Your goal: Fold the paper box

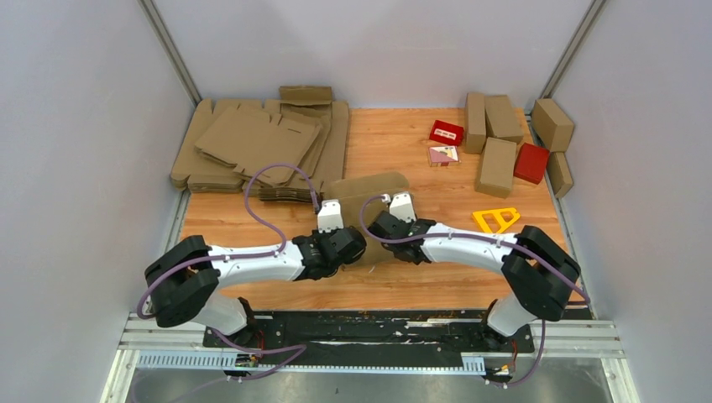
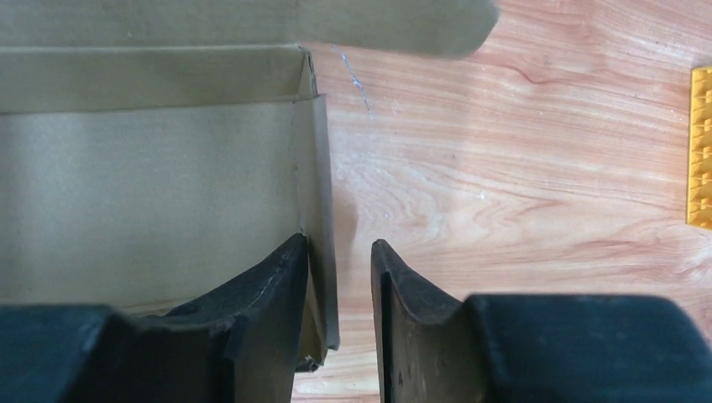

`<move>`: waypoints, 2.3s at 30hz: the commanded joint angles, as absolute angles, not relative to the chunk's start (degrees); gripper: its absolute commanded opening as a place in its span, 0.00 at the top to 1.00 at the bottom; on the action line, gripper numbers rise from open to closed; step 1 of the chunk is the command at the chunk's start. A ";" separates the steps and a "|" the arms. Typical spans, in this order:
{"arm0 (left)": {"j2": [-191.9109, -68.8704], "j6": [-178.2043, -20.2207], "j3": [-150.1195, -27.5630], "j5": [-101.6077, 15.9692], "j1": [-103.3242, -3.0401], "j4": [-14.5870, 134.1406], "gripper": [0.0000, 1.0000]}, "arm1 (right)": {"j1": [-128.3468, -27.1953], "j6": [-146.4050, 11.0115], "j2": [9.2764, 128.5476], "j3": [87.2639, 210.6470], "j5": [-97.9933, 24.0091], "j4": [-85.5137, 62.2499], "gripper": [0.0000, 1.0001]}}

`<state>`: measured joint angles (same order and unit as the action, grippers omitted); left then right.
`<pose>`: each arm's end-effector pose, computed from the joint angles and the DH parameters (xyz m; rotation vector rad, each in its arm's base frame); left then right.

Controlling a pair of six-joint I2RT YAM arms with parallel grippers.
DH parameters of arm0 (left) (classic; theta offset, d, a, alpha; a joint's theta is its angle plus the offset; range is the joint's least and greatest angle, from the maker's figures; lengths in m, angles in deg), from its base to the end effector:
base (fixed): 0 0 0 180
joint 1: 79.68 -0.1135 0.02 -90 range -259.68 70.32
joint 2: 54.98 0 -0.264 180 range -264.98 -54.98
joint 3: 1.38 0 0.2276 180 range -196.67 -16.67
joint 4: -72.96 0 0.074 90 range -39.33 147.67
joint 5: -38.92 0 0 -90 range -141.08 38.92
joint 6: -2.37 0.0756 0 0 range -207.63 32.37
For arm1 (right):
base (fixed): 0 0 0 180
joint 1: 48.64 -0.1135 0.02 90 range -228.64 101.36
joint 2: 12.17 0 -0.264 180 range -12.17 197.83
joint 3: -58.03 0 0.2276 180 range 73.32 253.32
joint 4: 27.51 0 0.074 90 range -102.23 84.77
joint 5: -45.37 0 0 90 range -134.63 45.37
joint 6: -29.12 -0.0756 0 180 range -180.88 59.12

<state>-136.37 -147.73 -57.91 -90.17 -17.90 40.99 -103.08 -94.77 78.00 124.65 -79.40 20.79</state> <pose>0.1647 -0.2062 0.1678 -0.2070 2.2766 -0.1998 0.1932 0.1961 0.1572 -0.3209 2.4671 -0.2815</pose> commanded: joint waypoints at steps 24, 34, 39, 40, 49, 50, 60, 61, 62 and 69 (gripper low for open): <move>-123.59 -131.81 -57.21 -74.05 -26.49 44.35 0.32 | -100.48 -88.66 68.87 118.07 -67.53 13.66 0.55; -120.55 -124.56 -54.83 -63.88 -36.46 48.11 0.22 | -100.32 -88.67 70.12 117.27 -67.70 13.60 0.61; -121.07 -120.41 -55.48 -64.00 -38.61 50.77 0.20 | -100.24 -87.78 70.06 116.96 -66.80 13.01 0.63; -121.58 -119.74 -55.98 -63.88 -39.04 50.97 0.20 | -100.26 -87.66 69.95 116.88 -66.72 12.93 0.63; -131.01 -116.34 -64.38 -61.79 -43.73 48.64 0.25 | -100.24 -86.71 69.14 117.17 -66.50 13.25 0.63; -131.49 -116.24 -65.00 -61.51 -44.13 48.81 0.27 | -100.24 -86.58 69.03 117.10 -66.44 13.26 0.63; -138.33 -114.41 -70.94 -58.16 -46.99 47.77 0.41 | -100.24 -86.22 68.79 116.98 -65.92 12.74 0.63; -138.64 -114.29 -71.10 -57.82 -47.10 47.78 0.44 | -100.24 -86.15 68.74 117.02 -65.84 12.67 0.63; -138.92 -114.12 -71.23 -57.76 -47.10 47.71 0.48 | -100.16 -86.15 68.70 117.01 -65.83 12.59 0.63; -140.22 -113.11 -72.98 -58.73 -47.11 45.53 0.76 | -100.06 -85.47 68.54 117.76 -64.83 12.45 0.62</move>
<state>-140.28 -114.70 -70.47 -58.98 -46.84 46.06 -100.39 -86.60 70.18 117.18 -65.58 14.41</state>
